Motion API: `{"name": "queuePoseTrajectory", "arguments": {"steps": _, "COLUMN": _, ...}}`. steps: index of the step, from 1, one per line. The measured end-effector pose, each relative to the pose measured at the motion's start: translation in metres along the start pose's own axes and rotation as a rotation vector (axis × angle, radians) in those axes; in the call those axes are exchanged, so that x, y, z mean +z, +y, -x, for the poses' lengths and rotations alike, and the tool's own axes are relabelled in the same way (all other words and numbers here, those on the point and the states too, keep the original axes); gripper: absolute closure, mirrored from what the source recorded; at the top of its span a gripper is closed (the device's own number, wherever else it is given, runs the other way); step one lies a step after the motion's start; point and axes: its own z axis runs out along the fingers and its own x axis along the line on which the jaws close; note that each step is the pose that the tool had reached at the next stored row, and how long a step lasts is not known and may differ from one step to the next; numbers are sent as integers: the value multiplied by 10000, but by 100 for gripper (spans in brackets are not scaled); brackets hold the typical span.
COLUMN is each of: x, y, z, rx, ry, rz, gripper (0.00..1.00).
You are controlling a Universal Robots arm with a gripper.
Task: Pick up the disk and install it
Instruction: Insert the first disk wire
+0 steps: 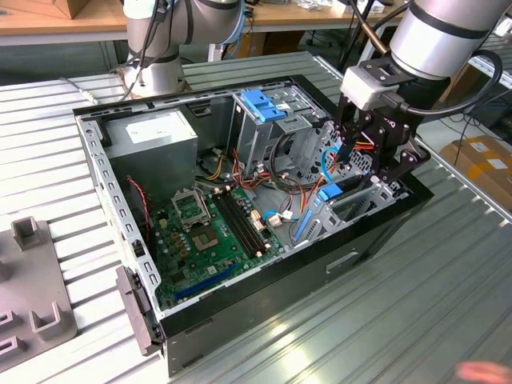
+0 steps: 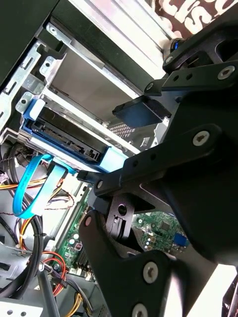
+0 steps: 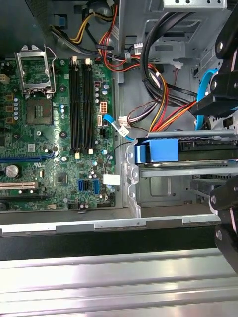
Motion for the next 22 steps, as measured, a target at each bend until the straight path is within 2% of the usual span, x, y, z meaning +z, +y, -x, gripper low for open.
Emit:
{"name": "queuePoseTrajectory", "arguments": {"steps": 8, "x": 4, "y": 0, "z": 2, "rx": 0, "ry": -3, "rz": 0, "gripper": 38}}
{"name": "queuePoseTrajectory", "arguments": {"steps": 14, "x": -22, "y": -4, "z": 13, "rx": 0, "ry": -5, "rz": 0, "gripper": 38}}
{"name": "queuePoseTrajectory", "arguments": {"steps": 18, "x": -22, "y": -33, "z": 18, "rx": 1, "ry": -33, "rz": 2, "gripper": 38}}
{"name": "queuePoseTrajectory", "arguments": {"steps": 20, "x": -22, "y": -70, "z": 23, "rx": 1, "ry": -38, "rz": 2, "gripper": 38}}
{"name": "queuePoseTrajectory", "arguments": {"steps": 22, "x": -21, "y": -86, "z": 32, "rx": 3, "ry": -88, "rz": 4, "gripper": 38}}
